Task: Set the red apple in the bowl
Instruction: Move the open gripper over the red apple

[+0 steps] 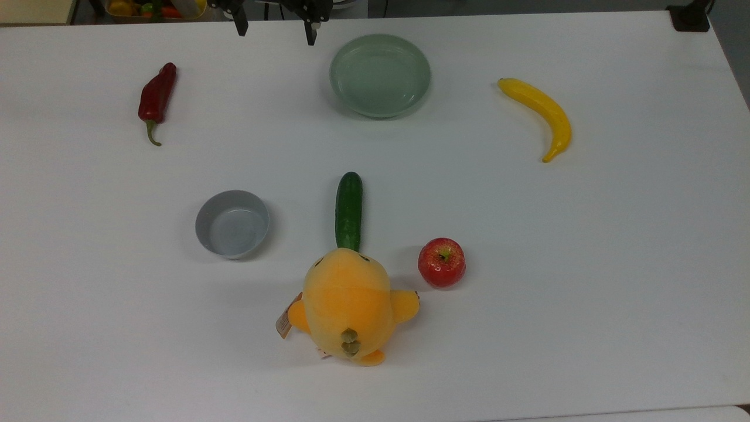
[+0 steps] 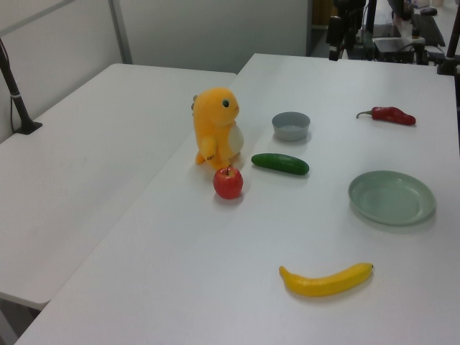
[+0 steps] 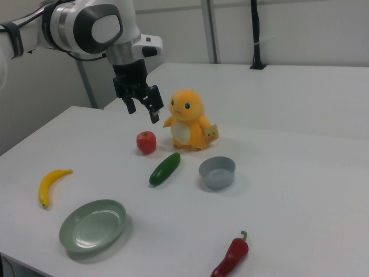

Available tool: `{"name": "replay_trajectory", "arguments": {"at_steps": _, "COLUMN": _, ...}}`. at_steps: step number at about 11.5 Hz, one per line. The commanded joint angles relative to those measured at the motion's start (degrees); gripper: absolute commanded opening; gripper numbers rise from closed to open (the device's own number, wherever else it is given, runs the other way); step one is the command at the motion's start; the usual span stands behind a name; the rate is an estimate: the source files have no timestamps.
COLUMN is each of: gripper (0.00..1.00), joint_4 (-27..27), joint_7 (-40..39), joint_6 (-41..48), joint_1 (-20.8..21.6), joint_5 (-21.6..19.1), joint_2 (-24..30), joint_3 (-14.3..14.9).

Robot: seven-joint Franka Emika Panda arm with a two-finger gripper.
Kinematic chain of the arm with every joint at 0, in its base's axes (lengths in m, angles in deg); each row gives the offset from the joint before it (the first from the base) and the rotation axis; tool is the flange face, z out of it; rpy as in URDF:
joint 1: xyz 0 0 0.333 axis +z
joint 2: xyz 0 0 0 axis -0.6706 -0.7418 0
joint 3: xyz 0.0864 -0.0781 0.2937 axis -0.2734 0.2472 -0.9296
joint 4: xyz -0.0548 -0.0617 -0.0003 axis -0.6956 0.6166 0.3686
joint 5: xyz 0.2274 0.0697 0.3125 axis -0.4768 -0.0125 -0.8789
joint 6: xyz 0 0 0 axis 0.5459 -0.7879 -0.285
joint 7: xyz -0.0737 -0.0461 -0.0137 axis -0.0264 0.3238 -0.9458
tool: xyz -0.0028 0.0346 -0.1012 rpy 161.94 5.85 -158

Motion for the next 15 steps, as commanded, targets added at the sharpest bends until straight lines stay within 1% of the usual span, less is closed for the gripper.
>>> {"name": "replay_trajectory", "arguments": {"at_steps": 1, "gripper": 1.00, "joint_4": -3.0, "joint_7": -0.3, "joint_6": -2.8, "joint_1": 1.7, "joint_5": -0.4, "joint_2": 3.3, "joint_3": -0.6}}
{"name": "replay_trajectory", "arguments": {"at_steps": 2, "gripper": 1.00, "joint_4": -3.0, "joint_7": -0.3, "joint_6": -2.8, "joint_1": 1.8, "joint_5": -0.4, "joint_2": 3.3, "joint_3": -0.6}}
{"name": "replay_trajectory", "arguments": {"at_steps": 5, "gripper": 1.00, "joint_4": -3.9, "joint_7": 0.3, "joint_6": -6.9, "joint_1": 2.2, "joint_5": -0.3, "joint_2": 3.1, "joint_3": -0.6}}
{"name": "replay_trajectory", "arguments": {"at_steps": 9, "gripper": 1.00, "joint_4": -3.4, "joint_7": 1.3, "joint_6": -18.0, "joint_1": 3.2, "joint_5": -1.0, "joint_2": -0.1, "joint_3": -0.6}}
{"name": "replay_trajectory", "arguments": {"at_steps": 10, "gripper": 1.00, "joint_4": -3.1, "joint_7": 2.1, "joint_6": -20.7, "joint_1": 4.2, "joint_5": -1.0, "joint_2": -1.3, "joint_3": -0.6}}
{"name": "replay_trajectory", "arguments": {"at_steps": 12, "gripper": 1.00, "joint_4": 0.6, "joint_7": 5.1, "joint_6": -22.1, "joint_1": 5.4, "joint_5": -1.2, "joint_2": -6.6, "joint_3": -0.7}}
{"name": "replay_trajectory", "arguments": {"at_steps": 13, "gripper": 1.00, "joint_4": 5.0, "joint_7": 8.7, "joint_6": -22.4, "joint_1": 5.9, "joint_5": -1.2, "joint_2": -10.7, "joint_3": -0.7}}
{"name": "replay_trajectory", "arguments": {"at_steps": 14, "gripper": 1.00, "joint_4": 7.8, "joint_7": 11.2, "joint_6": -22.6, "joint_1": 7.3, "joint_5": -0.5, "joint_2": -14.0, "joint_3": -1.2}}
{"name": "replay_trajectory", "arguments": {"at_steps": 15, "gripper": 1.00, "joint_4": 8.3, "joint_7": 11.8, "joint_6": -24.1, "joint_1": 8.5, "joint_5": -0.4, "joint_2": -15.6, "joint_3": -1.3}}
